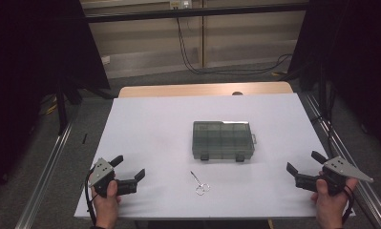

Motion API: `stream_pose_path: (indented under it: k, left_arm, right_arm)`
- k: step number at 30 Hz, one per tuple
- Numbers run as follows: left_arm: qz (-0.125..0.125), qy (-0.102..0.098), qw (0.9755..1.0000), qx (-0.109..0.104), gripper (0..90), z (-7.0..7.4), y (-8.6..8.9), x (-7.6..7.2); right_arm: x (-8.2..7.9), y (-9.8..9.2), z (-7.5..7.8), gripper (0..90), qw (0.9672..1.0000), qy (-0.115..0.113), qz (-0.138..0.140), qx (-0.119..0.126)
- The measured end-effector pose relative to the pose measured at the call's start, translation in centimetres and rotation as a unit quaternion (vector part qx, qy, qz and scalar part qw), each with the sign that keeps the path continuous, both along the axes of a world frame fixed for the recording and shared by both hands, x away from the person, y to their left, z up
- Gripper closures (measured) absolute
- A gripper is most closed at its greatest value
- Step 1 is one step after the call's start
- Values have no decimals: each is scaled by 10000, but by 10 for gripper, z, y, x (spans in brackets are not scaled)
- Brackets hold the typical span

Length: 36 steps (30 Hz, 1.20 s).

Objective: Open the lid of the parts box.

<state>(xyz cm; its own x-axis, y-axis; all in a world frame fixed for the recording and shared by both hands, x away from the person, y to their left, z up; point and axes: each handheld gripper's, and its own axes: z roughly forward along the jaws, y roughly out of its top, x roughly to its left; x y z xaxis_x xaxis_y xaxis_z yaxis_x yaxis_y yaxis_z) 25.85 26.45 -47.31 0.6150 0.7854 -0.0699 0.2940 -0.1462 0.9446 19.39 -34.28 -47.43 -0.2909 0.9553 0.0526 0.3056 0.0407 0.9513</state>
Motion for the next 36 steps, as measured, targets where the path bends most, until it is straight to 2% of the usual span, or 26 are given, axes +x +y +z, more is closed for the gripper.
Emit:
stream_pose_path:
  k: [2, 4, 5, 7, 10, 16, 28, 32, 36]
  left_arm:
    - [31, 3, 10000, 52, 0, 1, -1, 0]
    - [162, -92, 9997, 180, 0, 3, -5, -2]
    - [153, -98, 9997, 177, 0, 5, -7, -2]
    - [97, -82, 9999, 40, 0, 6, -10, -2]
    - [99, 11, 9999, 108, 0, 6, -14, 0]
    - [44, 60, 9999, -112, 0, 8, -20, 1]
    - [-188, 78, 9998, -60, 0, 15, -38, 3]
    - [-311, 147, 9993, -111, 0, 14, -47, 5]
    - [-462, 162, 9988, -36, 0, 15, -59, 5]
  right_arm:
    - [0, 1, 1, 0, 10000, 10, -6, 13]
    - [0, 1, 1, 0, 10000, -5, -11, -12]
    - [0, 1, 2, 0, 10000, 8, 1, -13]
    - [1, 2, 3, 0, 10000, 21, 48, 76]
    - [2, 4, 3, 0, 10000, 26, 87, 6]
    - [3, 9, 5, 0, 9999, 19, 163, -10]
    - [5, 15, 10, 0, 9997, 22, 241, -36]
    - [7, 17, 12, 0, 9996, 21, 280, -53]
    - [8, 19, 14, 0, 9996, 8, 293, -31]
